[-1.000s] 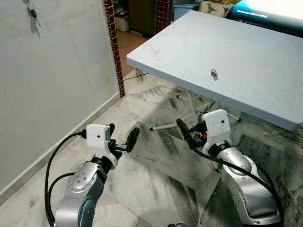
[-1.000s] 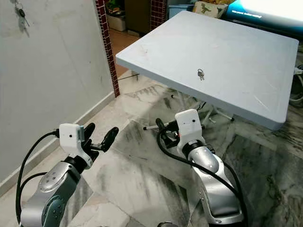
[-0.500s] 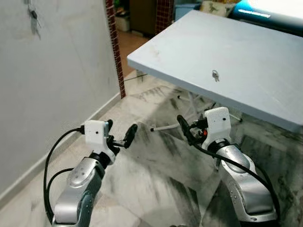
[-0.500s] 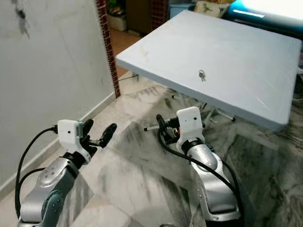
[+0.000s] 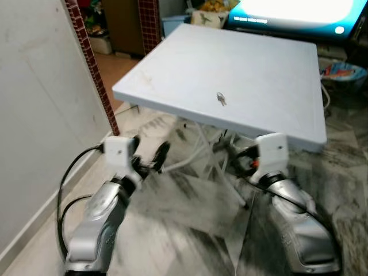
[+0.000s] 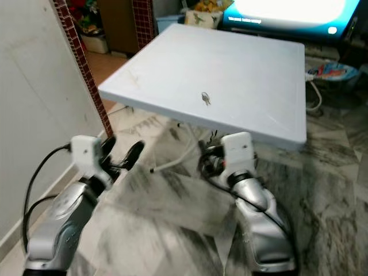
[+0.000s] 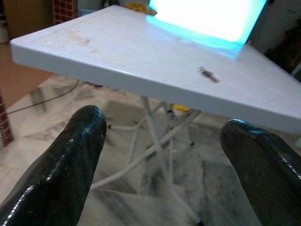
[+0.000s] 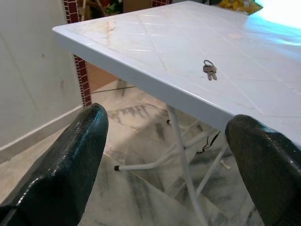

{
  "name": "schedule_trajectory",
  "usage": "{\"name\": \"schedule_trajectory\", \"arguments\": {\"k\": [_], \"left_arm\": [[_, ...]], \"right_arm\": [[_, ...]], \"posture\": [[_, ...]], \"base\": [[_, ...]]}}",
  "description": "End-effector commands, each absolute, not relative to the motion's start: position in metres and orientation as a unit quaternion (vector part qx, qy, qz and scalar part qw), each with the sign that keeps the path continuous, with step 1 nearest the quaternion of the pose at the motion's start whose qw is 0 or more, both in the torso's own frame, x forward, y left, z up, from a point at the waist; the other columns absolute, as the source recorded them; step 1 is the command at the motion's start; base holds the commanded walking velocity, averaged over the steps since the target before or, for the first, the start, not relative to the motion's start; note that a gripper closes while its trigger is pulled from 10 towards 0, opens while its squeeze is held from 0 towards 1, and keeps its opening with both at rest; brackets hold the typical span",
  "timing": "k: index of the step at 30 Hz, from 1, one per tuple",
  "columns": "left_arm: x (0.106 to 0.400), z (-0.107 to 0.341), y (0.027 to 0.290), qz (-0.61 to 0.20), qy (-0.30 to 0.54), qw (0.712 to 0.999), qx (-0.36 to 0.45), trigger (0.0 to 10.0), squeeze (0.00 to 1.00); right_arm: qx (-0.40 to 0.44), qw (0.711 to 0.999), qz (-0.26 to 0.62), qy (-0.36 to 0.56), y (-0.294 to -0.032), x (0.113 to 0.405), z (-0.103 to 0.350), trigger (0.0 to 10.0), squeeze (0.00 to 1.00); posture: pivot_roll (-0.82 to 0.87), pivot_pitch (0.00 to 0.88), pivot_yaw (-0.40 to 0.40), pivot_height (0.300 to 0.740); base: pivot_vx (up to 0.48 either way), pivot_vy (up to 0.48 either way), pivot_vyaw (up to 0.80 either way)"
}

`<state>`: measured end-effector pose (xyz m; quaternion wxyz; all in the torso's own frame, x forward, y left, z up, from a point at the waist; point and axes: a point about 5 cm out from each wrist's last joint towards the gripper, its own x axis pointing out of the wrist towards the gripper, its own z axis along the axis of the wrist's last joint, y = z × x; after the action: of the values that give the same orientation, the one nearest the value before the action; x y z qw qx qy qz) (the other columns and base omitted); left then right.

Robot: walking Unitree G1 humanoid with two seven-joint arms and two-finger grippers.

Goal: Hang keys on a hook

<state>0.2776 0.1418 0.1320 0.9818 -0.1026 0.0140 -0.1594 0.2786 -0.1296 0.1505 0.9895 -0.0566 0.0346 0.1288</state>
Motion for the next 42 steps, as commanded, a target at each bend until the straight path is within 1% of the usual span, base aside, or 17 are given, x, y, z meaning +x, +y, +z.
{"name": "schedule_trajectory", "arguments": {"k": [1,18,23,37,42], "left_arm": [[0.2780,0.1337,0.1347,-0.173,0.011,0.980,-0.102,10.0,0.00],[0.2791,0.1348,0.1340,-0.181,0.012,0.979,-0.095,10.0,0.00],[0.2796,0.1352,0.1339,-0.184,0.012,0.979,-0.092,10.0,0.00],[0.2793,0.1354,0.1304,-0.193,0.014,0.977,-0.091,10.0,0.00],[0.2796,0.1350,0.1311,-0.193,0.017,0.977,-0.090,10.0,0.00]], "right_arm": [[-0.061,0.991,0.119,0.028,-0.1354,0.2776,0.1529,10.0,0.00],[-0.059,0.991,0.112,0.032,-0.1335,0.2761,0.1500,10.0,0.00],[-0.057,0.992,0.104,0.032,-0.1342,0.2766,0.1501,10.0,0.00],[-0.059,0.993,0.094,0.035,-0.1348,0.2776,0.1487,10.0,0.00],[-0.057,0.994,0.092,0.035,-0.1341,0.2776,0.1488,10.0,0.00]], "posture": [[-0.03,0.105,0.025,0.740],[-0.02,0.112,0.045,0.740],[-0.02,0.112,0.048,0.740],[-0.02,0.112,0.053,0.740],[-0.02,0.112,0.053,0.740]], "base": [[0.375,0.300,0.00],[0.376,0.296,0.00],[0.455,0.000,0.00],[0.461,0.000,-0.73],[0.431,0.000,0.00]]}}
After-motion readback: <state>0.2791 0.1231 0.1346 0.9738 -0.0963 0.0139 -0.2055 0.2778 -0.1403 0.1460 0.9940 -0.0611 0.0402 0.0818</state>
